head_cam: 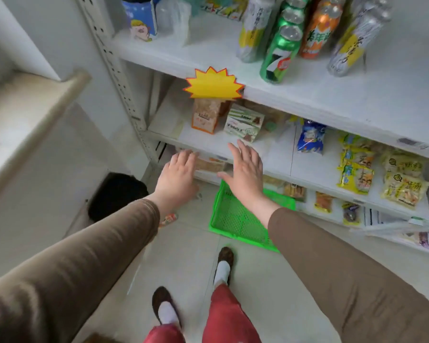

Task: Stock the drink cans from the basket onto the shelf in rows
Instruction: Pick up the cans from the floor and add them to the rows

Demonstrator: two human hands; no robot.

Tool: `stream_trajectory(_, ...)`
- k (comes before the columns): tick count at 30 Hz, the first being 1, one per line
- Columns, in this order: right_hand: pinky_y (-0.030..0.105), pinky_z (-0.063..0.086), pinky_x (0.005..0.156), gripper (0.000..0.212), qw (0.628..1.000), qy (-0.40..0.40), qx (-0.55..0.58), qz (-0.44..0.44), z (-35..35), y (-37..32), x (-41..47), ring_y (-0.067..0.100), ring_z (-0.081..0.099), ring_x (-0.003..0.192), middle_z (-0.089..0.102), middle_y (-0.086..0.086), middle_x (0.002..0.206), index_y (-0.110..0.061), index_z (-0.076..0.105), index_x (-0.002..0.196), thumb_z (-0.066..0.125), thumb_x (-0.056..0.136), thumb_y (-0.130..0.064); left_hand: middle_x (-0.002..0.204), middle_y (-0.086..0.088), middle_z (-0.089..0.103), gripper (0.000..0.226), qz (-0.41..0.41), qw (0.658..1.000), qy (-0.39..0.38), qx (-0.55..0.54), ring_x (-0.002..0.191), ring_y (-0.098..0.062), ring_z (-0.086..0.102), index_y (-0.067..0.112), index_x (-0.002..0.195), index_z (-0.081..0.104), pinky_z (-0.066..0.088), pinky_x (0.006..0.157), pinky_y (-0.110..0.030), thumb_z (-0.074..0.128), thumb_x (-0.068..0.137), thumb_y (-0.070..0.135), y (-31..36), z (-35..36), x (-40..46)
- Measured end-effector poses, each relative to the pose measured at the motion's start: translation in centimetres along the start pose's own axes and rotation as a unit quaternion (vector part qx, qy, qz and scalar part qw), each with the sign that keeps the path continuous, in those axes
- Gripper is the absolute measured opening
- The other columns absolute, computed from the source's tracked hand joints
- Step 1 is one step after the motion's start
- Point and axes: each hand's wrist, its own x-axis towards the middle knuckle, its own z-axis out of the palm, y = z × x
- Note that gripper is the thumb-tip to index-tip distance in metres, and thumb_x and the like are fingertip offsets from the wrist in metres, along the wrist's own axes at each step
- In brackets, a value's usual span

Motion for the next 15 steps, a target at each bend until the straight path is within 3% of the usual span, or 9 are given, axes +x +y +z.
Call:
stream_trajectory(5, 0.045, 0.034, 0.114, 0.083, 0.997, -0.074, 0.015, -0.009, 10.9, -2.8, -1.5, 0.031, 0.032, 0.142, 0.033, 0.002, 0.161, -0.024, 0.040, 0.150, 0.078, 0.080, -0.046, 0.143, -0.008, 0.039, 0.087, -0.051, 0.997, -0.050, 0.001, 0.130, -0.031, 0.037, 0.015, 0.146, 0.031, 0.042, 0.102, -0.043, 0.073, 0.070, 0.026, -7.6, 7.6, -3.6)
stream_trajectory(9, 0.043, 0.034, 0.115, 0.081, 0.988, -0.151, 0.018, -0.031, 22.4, -2.9, -2.2, 0.029, 0.034, 0.141, 0.037, 0.003, 0.159, -0.021, 0.040, 0.150, 0.079, 0.081, -0.042, 0.144, -0.009, 0.038, 0.084, -0.099, 0.991, -0.089, 0.010, 0.129, -0.032, 0.038, 0.015, 0.146, 0.031, 0.042, 0.100, -0.042, 0.073, 0.075, 0.029, -13.6, 15.7, -5.6)
stream_trajectory(15, 0.040, 0.037, 0.112, 0.079, 0.971, -0.234, 0.012, -0.055, 40.2, -0.8, -3.2, 0.028, 0.039, 0.137, 0.045, 0.003, 0.151, -0.018, 0.043, 0.147, 0.080, 0.080, -0.037, 0.154, -0.010, 0.024, 0.089, -0.160, 0.969, -0.187, 0.019, 0.141, -0.031, 0.023, 0.012, 0.153, 0.016, 0.029, 0.115, -0.043, 0.068, 0.083, 0.032, -21.0, 29.7, -7.1)
